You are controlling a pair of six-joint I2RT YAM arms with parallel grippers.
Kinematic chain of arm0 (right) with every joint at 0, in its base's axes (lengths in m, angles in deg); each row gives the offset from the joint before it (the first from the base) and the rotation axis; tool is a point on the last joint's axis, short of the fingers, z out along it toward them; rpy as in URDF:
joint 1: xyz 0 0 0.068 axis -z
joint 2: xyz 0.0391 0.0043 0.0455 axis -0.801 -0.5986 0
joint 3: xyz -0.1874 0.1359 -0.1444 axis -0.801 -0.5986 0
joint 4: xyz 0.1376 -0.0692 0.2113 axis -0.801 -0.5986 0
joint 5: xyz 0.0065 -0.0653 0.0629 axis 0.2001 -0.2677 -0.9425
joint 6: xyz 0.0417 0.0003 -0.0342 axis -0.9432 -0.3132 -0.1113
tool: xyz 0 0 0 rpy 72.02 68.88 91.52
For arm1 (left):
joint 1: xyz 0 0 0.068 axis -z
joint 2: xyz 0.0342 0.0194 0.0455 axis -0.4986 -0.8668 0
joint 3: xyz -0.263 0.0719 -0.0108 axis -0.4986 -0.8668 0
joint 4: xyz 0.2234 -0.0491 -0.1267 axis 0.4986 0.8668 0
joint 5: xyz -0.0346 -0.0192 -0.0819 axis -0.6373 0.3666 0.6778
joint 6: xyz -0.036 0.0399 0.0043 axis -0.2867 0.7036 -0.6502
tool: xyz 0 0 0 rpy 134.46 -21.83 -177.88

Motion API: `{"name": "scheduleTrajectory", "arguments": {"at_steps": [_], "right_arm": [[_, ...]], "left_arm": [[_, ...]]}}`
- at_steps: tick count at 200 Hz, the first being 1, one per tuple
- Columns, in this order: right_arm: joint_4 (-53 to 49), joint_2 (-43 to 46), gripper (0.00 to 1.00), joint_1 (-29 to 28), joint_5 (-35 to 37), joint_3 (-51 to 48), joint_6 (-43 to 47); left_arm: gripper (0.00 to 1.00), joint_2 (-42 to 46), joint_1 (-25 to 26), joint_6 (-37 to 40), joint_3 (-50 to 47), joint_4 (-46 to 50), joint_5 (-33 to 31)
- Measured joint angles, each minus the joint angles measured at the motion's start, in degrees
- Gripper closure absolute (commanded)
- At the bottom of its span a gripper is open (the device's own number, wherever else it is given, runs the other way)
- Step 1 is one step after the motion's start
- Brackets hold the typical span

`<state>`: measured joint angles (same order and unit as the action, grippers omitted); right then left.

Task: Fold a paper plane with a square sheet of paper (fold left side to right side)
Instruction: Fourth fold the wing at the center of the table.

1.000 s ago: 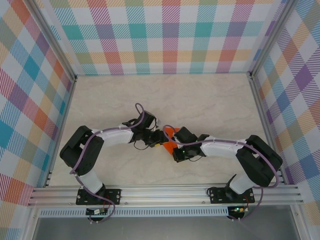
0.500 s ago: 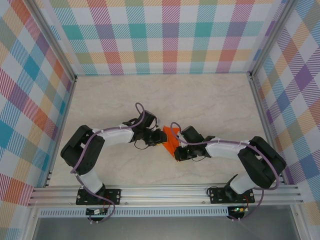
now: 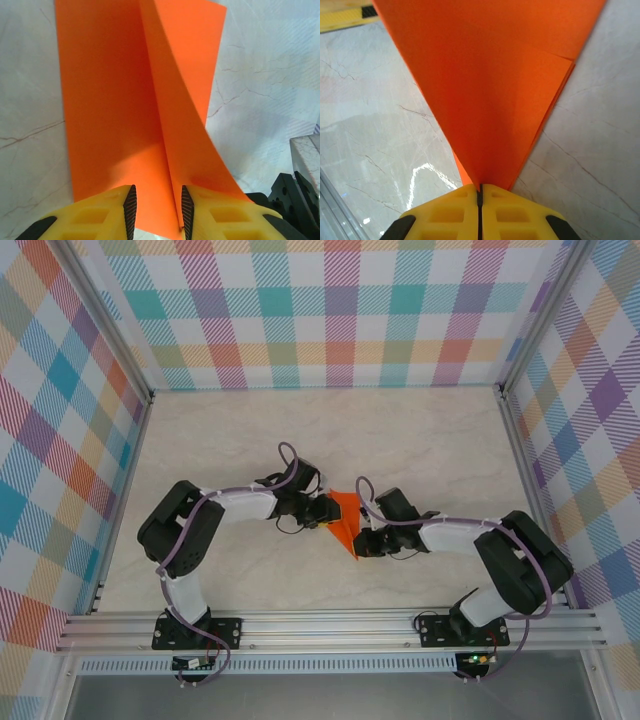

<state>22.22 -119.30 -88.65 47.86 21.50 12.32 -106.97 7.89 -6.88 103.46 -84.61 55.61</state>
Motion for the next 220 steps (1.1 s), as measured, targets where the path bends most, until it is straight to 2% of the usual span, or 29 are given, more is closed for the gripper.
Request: {"name": "scheduleTrajectory", "arguments": {"at_steps": [71,220], "right_arm": [[2.6,-2.4,0.94,2.1,-4.8,0.0,-0.2],[4.3,-4.7,0.91,3.8,-9.1,0.1,-0.2]], "left_arm": [[0.67,-1.4,0.0,-0.2,1.4,-0.3,0.8],[0.66,-4.3,0.0,-0.2,2.3,-1.4,1.2]]}}
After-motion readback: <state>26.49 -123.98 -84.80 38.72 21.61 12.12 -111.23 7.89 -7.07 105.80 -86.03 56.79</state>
